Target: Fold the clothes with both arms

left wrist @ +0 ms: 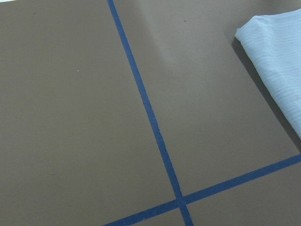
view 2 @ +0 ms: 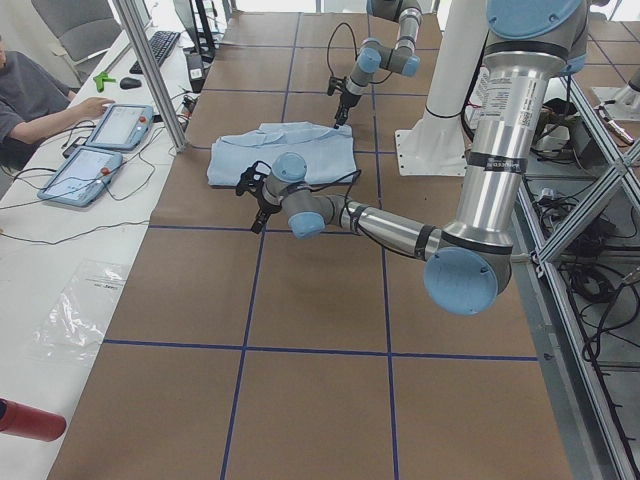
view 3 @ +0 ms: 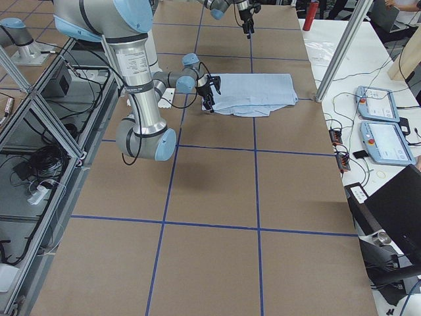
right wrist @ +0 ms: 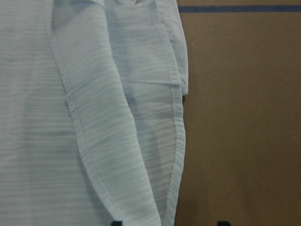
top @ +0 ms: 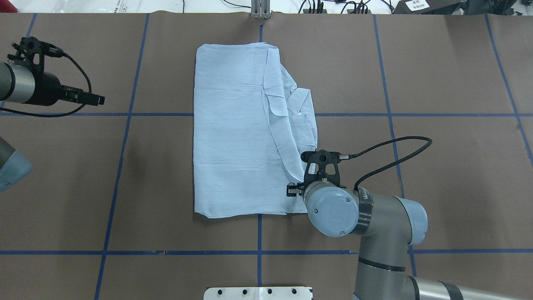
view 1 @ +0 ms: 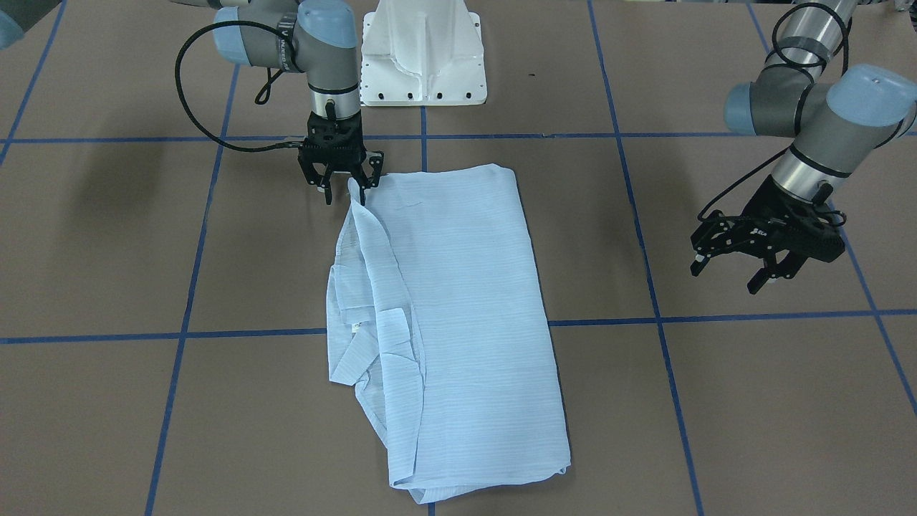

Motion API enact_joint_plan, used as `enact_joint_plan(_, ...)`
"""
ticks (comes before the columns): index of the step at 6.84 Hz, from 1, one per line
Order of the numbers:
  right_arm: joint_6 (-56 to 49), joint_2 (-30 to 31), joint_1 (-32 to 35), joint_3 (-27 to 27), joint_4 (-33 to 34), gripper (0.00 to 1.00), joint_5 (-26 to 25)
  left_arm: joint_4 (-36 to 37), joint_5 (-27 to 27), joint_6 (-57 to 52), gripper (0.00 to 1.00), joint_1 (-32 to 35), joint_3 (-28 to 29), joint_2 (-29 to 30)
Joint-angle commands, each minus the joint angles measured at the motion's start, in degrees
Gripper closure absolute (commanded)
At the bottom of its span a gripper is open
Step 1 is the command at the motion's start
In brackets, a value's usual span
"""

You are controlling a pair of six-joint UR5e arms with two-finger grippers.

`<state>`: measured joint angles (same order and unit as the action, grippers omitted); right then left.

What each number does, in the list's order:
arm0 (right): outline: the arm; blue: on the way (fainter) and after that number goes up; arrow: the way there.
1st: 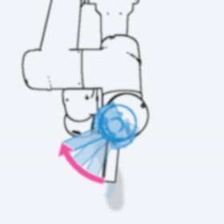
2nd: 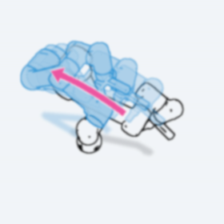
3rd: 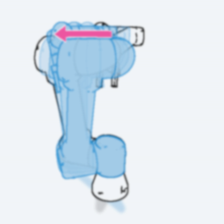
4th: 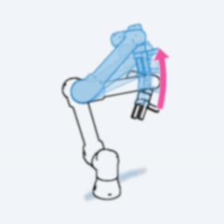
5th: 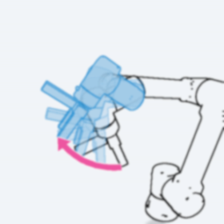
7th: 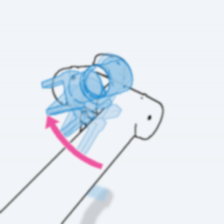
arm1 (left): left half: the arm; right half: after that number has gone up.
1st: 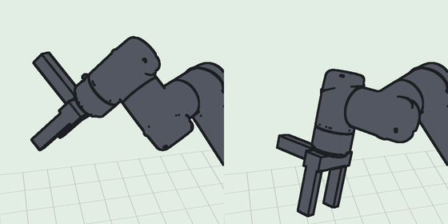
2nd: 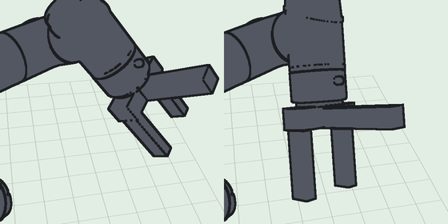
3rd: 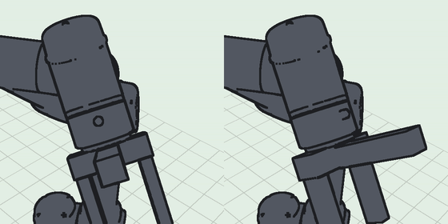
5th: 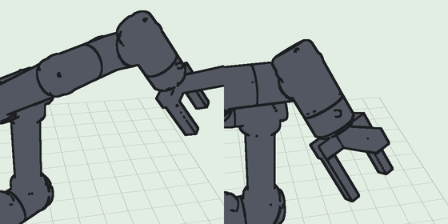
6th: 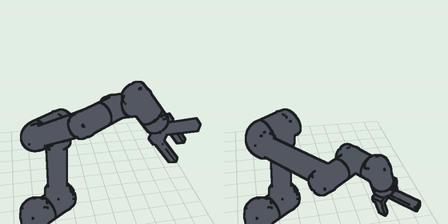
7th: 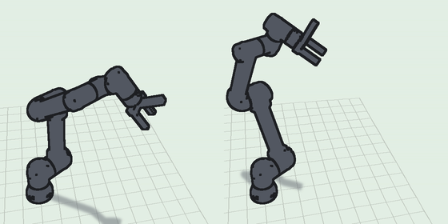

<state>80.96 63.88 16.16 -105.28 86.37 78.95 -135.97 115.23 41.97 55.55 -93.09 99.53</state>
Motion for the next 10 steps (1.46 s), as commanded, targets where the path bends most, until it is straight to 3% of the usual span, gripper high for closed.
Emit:
enact_joint_plan(1,-0.72,-4.79,0.98,4.08,0.03,0.0,-0.11,-0.09,0.0,0.04,0.0,0.0,-0.07,-0.03)
enact_joint_plan(2,-4.55,-7.77,0.98,7.59,0.47,0.0,0.06,-0.09,0.0,0.04,0.0,0.0,-0.07,-0.12)
enact_joint_plan(5,-22.03,-7.54,1.15,7.72,3.1,0.0,0.33,-0.09,0.0,0.04,0.0,0.0,-0.07,-0.3)
enact_joint_plan(10,-30.41,-7.01,3.52,7.98,5.74,0.0,0.15,-0.09,0.0,-0.05,0.0,0.0,0.02,-0.3)
